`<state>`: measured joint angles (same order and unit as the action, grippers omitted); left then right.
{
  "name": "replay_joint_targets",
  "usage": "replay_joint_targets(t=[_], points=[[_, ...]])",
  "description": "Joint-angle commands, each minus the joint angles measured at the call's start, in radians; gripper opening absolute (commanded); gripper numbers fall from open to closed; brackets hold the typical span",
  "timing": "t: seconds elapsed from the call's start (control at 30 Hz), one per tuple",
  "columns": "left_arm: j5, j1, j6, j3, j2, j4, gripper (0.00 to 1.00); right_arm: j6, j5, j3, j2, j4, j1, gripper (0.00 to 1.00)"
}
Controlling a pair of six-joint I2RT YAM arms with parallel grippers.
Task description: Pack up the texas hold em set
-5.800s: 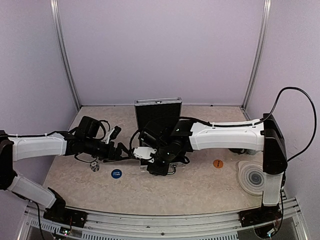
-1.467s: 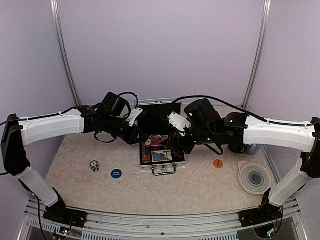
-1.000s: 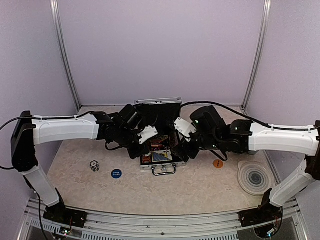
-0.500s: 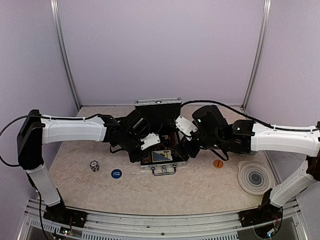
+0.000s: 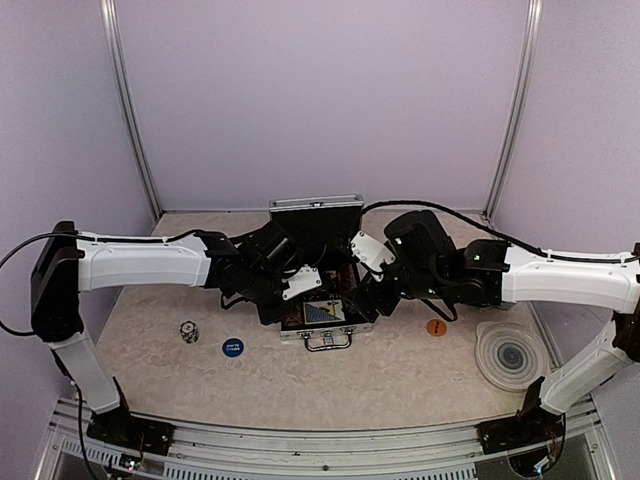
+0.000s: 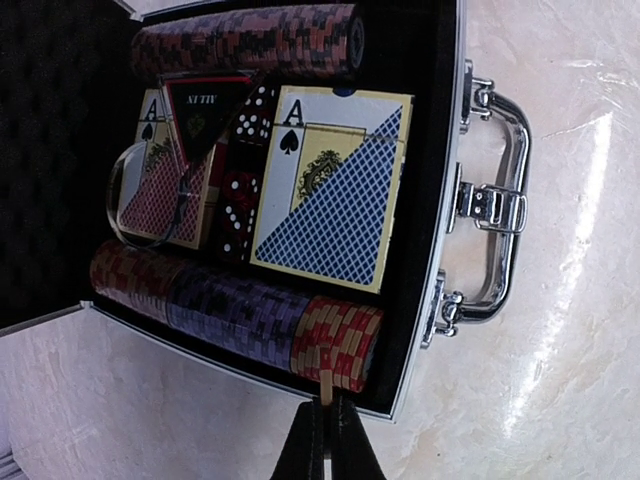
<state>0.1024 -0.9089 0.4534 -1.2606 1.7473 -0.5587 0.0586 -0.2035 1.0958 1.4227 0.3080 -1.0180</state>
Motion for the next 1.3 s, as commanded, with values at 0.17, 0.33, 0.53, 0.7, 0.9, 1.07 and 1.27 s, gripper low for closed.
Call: replay_joint_targets(t=[0.17, 0.33, 0.53, 0.7, 0.9, 1.07, 1.27], points=[[-0.062, -0.027, 0.007, 0.028, -0.066, 0.004, 0.0, 0.0, 0.001, 0.012, -0.005, 0.009, 0.002, 0.91], [-0.075, -0.027, 0.003, 0.013, -0.013, -0.022, 0.0, -0.002, 0.006, 0.016, -0.001, 0.012, 0.002, 0.91], [-0.041, -0.028, -0.003, 0.004, 0.021, -0.031, 0.0, 0.0, 0.003, 0.013, -0.005, 0.014, 0.002, 0.91], [-0.025, -0.028, -0.008, 0.003, 0.039, -0.028, 0.0, 0.0, 0.005, 0.009, -0.007, 0.011, 0.002, 0.91], [0.008, -0.028, -0.017, -0.009, 0.069, -0.027, 0.0, 0.001, 0.007, 0.004, -0.006, 0.01, 0.002, 0.91], [0.04, -0.028, -0.02, -0.009, 0.066, -0.018, 0.0, 0.004, 0.008, 0.002, -0.002, 0.005, 0.002, 0.91], [0.053, -0.029, -0.018, 0.0, 0.051, -0.004, 0.0, 0.006, 0.008, 0.004, 0.006, 0.0, 0.002, 0.91]])
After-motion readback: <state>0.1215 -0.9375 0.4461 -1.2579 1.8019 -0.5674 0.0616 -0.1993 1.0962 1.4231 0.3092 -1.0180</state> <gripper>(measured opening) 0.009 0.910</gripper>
